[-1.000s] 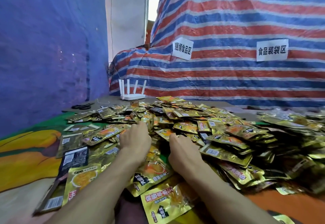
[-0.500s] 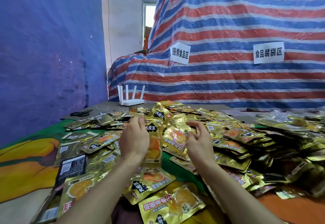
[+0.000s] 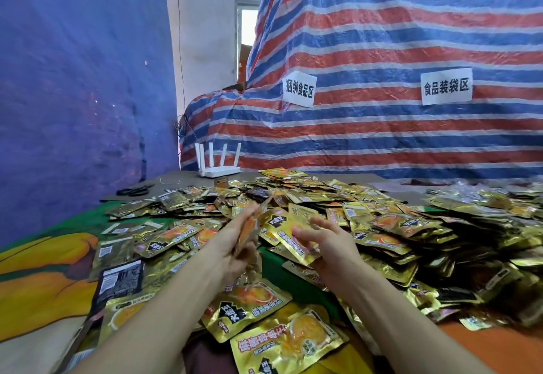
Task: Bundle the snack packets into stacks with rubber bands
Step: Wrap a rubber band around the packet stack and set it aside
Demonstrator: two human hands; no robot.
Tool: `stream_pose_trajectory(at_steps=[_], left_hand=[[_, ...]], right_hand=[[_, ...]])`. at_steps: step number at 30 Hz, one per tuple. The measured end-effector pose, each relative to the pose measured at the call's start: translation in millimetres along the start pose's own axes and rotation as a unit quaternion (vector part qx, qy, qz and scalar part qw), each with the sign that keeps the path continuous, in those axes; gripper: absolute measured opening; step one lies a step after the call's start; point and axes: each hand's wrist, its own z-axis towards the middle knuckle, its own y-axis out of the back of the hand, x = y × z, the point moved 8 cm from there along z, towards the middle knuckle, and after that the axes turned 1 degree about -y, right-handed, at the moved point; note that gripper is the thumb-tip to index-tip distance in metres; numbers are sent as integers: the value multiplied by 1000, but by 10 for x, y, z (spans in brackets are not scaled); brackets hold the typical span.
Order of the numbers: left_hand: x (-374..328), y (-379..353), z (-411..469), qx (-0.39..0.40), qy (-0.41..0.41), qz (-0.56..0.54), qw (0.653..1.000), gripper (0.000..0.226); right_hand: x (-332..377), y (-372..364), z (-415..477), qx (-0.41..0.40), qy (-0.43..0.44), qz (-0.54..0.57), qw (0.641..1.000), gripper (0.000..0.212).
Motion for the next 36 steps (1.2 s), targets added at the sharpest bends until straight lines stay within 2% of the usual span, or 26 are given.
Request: stream_pose_trajectory(at_steps=[2, 4, 6, 9, 12, 15, 18, 22, 25, 28, 30, 32, 34, 36], left_hand=[[-24, -15, -7, 7, -10, -11, 1000, 39], [-52, -33, -23, 10, -25, -1, 1000, 38], [-52, -41, -22, 16, -27, -2, 1000, 37], [-27, -37, -8, 18, -6, -12, 1000, 35], [-50, 27, 29, -8, -15, 26, 1000, 37], [-106, 69, 21, -20, -36, 29, 999, 56], [-197, 125, 15, -65, -95, 44, 992, 76], [-295, 178, -23, -155, -182, 137, 961, 71], [-391, 197, -94, -219, -269, 230, 909, 62], [-459, 141, -208, -246, -341, 263, 868, 42], [-388, 82, -217, -231, -333, 262, 876, 38], [-257, -4, -166, -195, -308, 261, 894, 34], [-133, -87, -119, -151, -260, 238, 923, 30], [15, -173, -64, -74, -180, 172, 966, 36]], right_hand=[[3, 17, 3, -2, 1, 8, 1000, 66], [-5, 29, 14, -4, -11, 9, 1000, 73], [-27, 41, 34, -13, -21, -11, 1000, 68], [-36, 45, 48, -22, -19, -31, 999, 49], [-45, 72, 80, -40, -13, -35, 999, 49], [-9, 94, 93, -56, 4, -19, 998, 35], [48, 90, 83, -56, 24, 0, 998, 29], [98, 73, 74, -56, 52, -33, 997, 34], [158, 9, -8, -46, 110, -135, 984, 9], [238, -83, -142, -45, 195, -203, 959, 2], [219, -227, -240, -20, 238, -244, 940, 6], [110, -403, -307, 19, 242, -282, 928, 10], [22, -519, -343, 54, 224, -278, 933, 16], [-12, -545, -331, 77, 193, -253, 945, 25]])
